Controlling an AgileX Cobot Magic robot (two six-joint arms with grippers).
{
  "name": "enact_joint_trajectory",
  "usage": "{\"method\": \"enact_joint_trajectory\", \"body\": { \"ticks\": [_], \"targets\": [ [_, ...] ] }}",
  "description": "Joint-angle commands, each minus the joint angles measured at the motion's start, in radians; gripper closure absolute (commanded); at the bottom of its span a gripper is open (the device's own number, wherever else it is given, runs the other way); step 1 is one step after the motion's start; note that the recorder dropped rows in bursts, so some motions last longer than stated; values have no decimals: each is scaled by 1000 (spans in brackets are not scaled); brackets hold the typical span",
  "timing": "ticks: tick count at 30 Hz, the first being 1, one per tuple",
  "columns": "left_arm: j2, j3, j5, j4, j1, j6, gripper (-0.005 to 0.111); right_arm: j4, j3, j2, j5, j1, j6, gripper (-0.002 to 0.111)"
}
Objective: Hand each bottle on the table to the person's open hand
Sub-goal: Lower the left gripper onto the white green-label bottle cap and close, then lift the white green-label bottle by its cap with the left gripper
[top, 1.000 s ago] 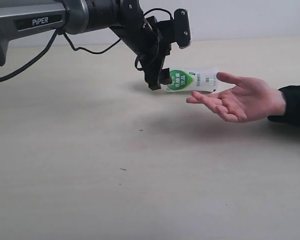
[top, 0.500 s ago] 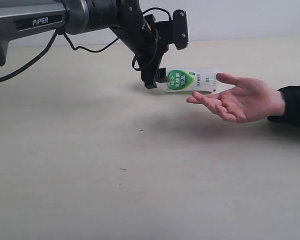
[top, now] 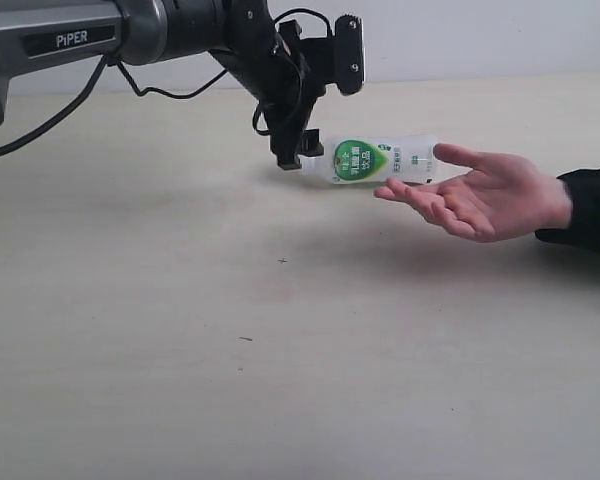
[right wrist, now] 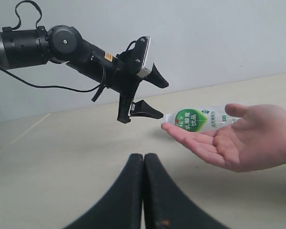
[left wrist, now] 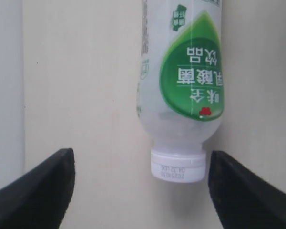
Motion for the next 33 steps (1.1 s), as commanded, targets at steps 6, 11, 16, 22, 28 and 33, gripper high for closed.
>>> {"method": "enact_joint_trajectory", "body": {
  "ticks": [6,11,16,22,28,33],
  "targets": [
    [-1,-3,46,-388,85,264,33,-6,6,-6,2,2,-7,108],
    [11,-3,116,-692,152,484,33,-6,6,-6,2,2,-7,108],
    [46,-3,129,-847,177,631,33,-6,6,-6,2,2,-7,108],
    [112,-3,70,-860,177,692,33,-6,6,-6,2,2,-7,108],
    [155,-3,41,-925,177,785,33,-6,6,-6,2,2,-7,108],
    [169,-3,43,-925,175,787,33,-6,6,-6,2,2,-7,108]
  ]
}}
